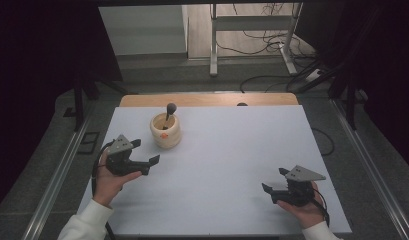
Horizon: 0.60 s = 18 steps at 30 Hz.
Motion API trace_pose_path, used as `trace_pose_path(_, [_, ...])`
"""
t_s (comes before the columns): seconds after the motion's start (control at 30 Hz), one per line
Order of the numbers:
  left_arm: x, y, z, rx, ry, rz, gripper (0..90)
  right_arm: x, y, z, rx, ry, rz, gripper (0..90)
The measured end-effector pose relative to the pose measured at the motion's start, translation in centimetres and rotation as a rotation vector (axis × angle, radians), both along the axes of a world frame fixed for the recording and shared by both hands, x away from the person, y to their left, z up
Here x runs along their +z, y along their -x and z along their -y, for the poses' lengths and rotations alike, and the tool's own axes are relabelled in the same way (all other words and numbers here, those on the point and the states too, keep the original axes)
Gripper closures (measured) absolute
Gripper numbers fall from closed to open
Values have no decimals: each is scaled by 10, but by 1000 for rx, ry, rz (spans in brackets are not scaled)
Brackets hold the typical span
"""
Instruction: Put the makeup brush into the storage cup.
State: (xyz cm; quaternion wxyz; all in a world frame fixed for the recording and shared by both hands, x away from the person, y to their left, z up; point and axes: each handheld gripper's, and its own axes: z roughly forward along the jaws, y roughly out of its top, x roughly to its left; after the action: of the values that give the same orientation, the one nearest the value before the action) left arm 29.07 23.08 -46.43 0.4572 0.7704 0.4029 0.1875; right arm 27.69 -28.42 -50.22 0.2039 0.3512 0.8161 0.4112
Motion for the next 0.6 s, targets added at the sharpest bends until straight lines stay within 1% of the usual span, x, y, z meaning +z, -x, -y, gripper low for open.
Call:
trace_pose_path(0.07, [-4, 4, -2, 1, -5, -9, 76, 0, 0, 0, -1, -3, -3, 172])
trace_pose_path(0.17, [-11, 8, -6, 8, -2, -26, 76, -1, -1, 1, -3, -5, -7, 172])
trace_pose_path(0.27, [-18, 12, -10, 13, 9, -38, 81, -1, -1, 1, -4, -7, -7, 171])
trace_pose_path(0.37, [-25, 15, -12, 8, 17, -60, 82, -1, -1, 1, -5, -7, -9, 172])
trace_pose_path(0.6, [-39, 27, -18, 11, 10, -79, 85, -2, -2, 1, -4, -5, -11, 171])
